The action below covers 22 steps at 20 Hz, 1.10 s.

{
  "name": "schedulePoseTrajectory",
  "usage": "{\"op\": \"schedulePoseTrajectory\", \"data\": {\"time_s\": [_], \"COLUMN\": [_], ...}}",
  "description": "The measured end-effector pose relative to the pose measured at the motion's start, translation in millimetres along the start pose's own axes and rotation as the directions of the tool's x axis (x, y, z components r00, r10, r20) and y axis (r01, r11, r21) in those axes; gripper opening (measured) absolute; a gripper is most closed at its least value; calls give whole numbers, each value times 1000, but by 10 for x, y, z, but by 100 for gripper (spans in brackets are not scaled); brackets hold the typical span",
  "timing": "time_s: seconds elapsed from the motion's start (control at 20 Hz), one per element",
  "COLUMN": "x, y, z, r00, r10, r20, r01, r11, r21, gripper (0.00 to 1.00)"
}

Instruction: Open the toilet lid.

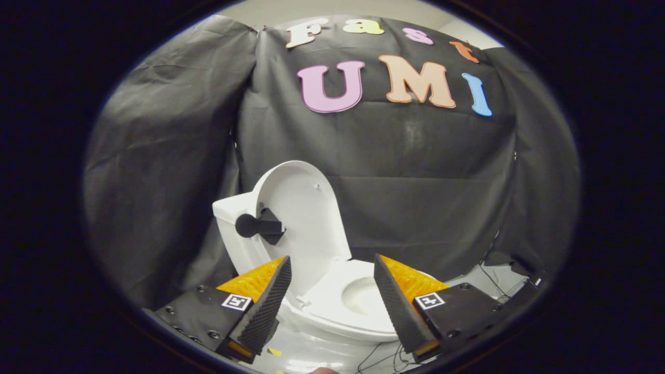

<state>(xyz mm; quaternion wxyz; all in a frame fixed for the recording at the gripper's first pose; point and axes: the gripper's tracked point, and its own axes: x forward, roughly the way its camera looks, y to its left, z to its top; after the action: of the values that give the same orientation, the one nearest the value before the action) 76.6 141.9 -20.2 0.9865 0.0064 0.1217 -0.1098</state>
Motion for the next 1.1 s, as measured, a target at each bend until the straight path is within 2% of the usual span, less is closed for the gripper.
{"op": "schedulePoseTrajectory", "data": {"time_s": [0.45,0.65,0.8,0.95,1.1], "x": [-310,-463,-527,-582,-649], "y": [-520,-700,-849,-1002,-1104], "z": [52,-50,-171,-284,-318], "r00": [997,996,994,990,988], "r10": [-80,-85,-104,-139,-149], "r20": [23,42,45,26,48], "r01": [79,85,102,138,145], "r11": [996,996,993,990,987], "r21": [43,0,55,39,76], "gripper": [98,98,98,98,98]}}
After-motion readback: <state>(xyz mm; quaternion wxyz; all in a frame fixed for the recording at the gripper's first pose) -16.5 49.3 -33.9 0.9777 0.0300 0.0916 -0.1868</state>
